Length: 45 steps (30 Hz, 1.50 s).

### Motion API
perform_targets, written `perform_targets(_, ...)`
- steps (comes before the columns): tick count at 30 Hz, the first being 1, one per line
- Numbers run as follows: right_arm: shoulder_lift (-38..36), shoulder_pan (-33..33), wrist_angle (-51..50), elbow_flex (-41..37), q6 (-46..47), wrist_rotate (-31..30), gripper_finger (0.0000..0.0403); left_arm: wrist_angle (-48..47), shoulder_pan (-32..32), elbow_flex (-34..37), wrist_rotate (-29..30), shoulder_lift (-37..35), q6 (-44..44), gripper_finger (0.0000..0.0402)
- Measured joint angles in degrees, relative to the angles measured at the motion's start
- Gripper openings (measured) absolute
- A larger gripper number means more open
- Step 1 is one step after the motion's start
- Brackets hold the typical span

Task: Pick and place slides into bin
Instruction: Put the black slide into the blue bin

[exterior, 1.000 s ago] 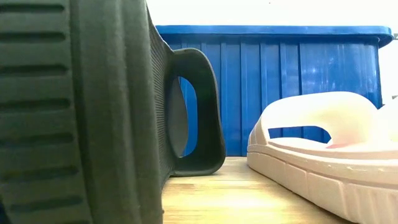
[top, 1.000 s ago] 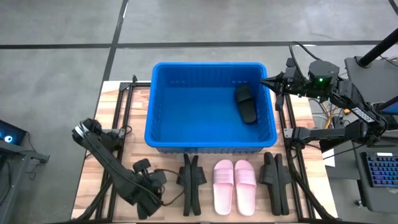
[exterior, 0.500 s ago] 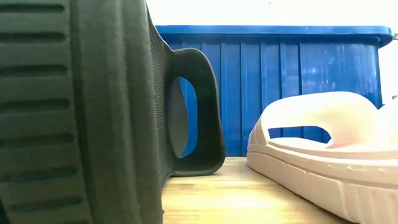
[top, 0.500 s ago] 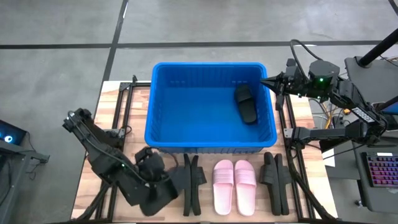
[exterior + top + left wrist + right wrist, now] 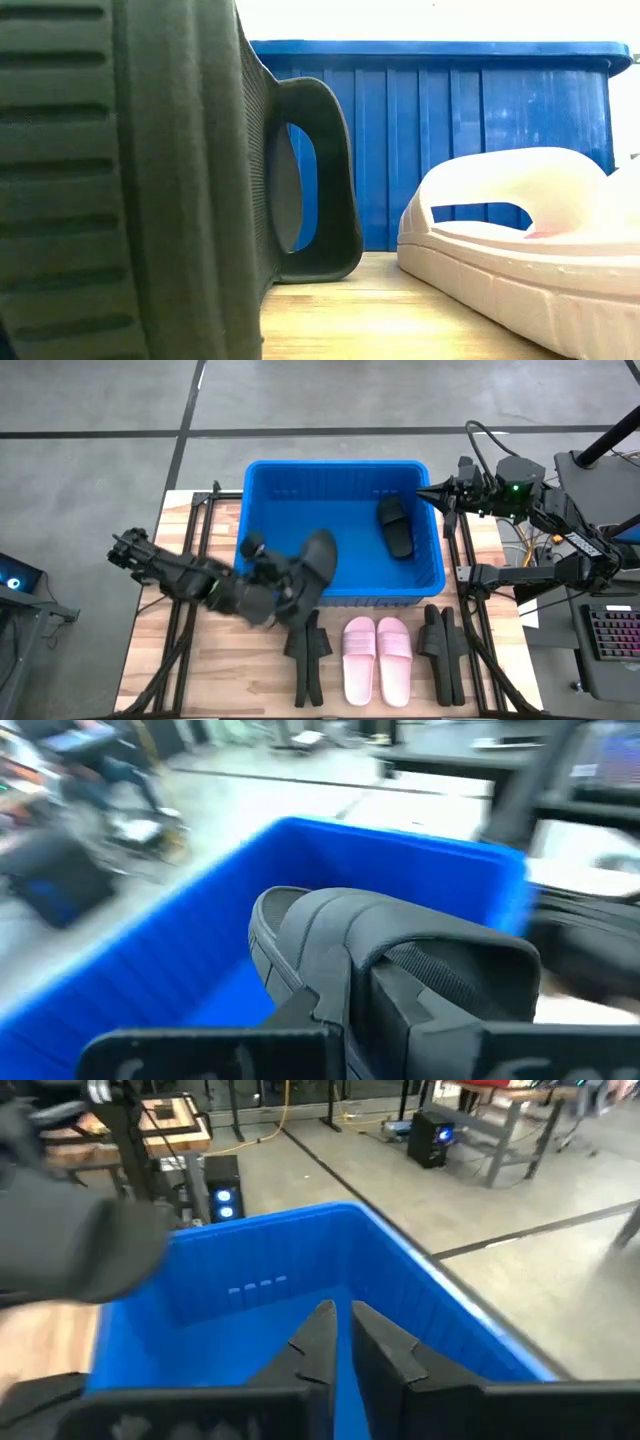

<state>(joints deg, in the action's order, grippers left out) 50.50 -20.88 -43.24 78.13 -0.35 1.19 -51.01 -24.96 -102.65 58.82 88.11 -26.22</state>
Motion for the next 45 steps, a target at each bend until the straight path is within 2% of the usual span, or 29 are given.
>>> perform_targets(3, 0.24, 0.78, 0.36, 0.00, 0.82, 3.54, 0.0073, 4.28, 5.02, 0.04, 0.45, 0.30, 7.33, 0.0000)
perform_targets(10, 1.59, 2.99, 3.86, 0.02, 2.11, 3.28, 0.0189, 11.13, 13.85, 0.58, 0.30, 0.31, 19.52, 0.0000)
perform_targets(16, 4.11, 3.51, 10.20, 0.31, 3.31, 3.31, 0.0241, 16.66, 19.07, 1.13, -3.75, 0.31, 26.88, 0.0000)
perform_targets(19, 6.51, 3.51, 11.93, 0.28, 3.84, 3.19, 0.0246, 19.44, 21.21, 1.44, -5.84, 0.58, 27.06, 0.0000)
perform_targets(21, 8.45, 3.51, 12.09, 0.28, 5.93, 0.78, 0.0243, 21.99, 22.24, 1.85, -5.87, 0.60, 28.01, 0.0000)
perform_targets(28, 14.64, 4.64, 12.91, 1.34, 5.97, -1.09, 0.0228, 31.14, 24.77, 3.71, -5.68, 2.53, 36.81, 0.0000)
perform_targets(36, 20.54, 7.82, 13.55, 6.84, -10.70, -1.79, 0.0226, 35.27, 26.13, 3.71, -5.29, 6.38, 44.41, 0.0000)
perform_targets(43, 23.32, 8.49, 11.43, 8.90, -22.24, -2.00, 0.0226, 38.19, 26.13, 3.65, -5.87, 6.52, 46.57, 0.0000)
perform_targets(45, 23.53, 8.63, 11.17, 8.90, -23.97, -4.09, 0.0226, 39.10, 26.15, 3.63, -6.08, 6.52, 46.30, 0.0000)
